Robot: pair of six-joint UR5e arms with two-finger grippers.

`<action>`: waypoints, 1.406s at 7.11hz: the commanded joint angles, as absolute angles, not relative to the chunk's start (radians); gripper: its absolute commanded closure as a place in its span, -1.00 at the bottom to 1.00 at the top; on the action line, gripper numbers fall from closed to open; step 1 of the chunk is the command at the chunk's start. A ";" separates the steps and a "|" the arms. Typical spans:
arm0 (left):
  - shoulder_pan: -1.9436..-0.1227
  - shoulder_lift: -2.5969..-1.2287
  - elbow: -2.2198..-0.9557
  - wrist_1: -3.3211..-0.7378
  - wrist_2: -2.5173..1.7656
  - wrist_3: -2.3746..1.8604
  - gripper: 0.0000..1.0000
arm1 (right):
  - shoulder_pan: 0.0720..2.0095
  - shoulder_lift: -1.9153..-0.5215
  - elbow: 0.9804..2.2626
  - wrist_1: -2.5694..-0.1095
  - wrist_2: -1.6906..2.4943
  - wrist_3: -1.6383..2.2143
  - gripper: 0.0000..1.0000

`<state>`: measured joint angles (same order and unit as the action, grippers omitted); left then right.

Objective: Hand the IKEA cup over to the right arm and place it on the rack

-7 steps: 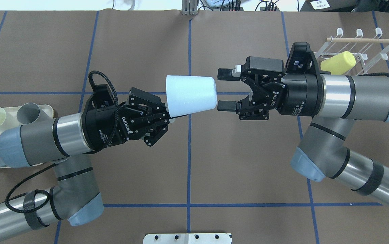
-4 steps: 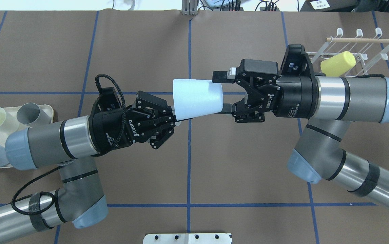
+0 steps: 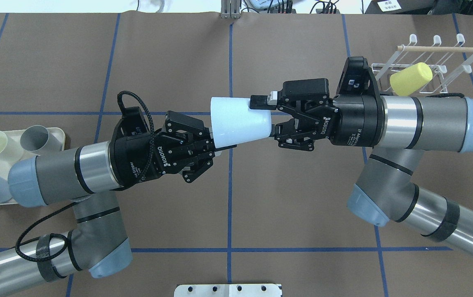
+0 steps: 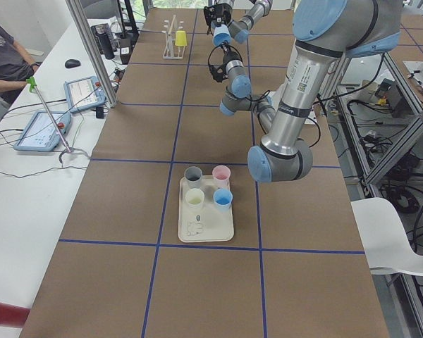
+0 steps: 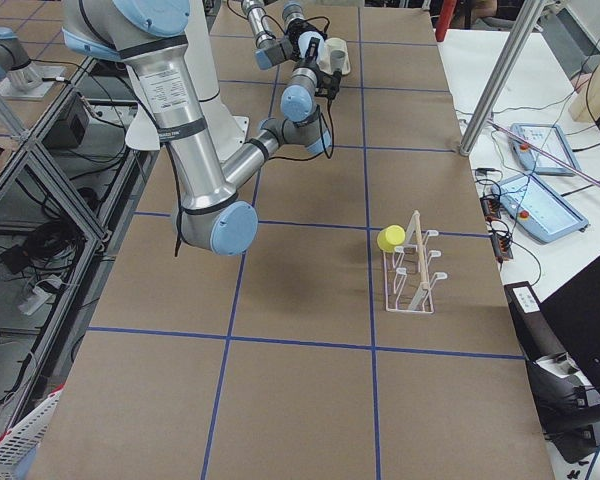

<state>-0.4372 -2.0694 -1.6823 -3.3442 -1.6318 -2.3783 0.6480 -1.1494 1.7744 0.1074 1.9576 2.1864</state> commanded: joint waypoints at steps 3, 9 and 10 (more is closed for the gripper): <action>-0.478 -2.057 -1.692 -3.333 -1.620 -2.367 -0.75 | 0.682 -1.150 1.778 0.091 1.963 2.192 0.72; -1.068 -1.904 -1.509 -3.169 -2.155 -2.002 -0.75 | 1.029 -1.328 1.769 -0.305 2.295 1.644 0.71; -1.156 -1.902 -1.467 -3.140 -2.243 -1.914 -0.75 | 1.087 -1.388 1.770 -0.339 2.299 1.520 0.71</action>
<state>-1.0184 -1.9059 -1.5340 -3.1750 -2.0864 -2.0277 1.0173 -1.3064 1.7687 -0.2977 2.2899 1.6686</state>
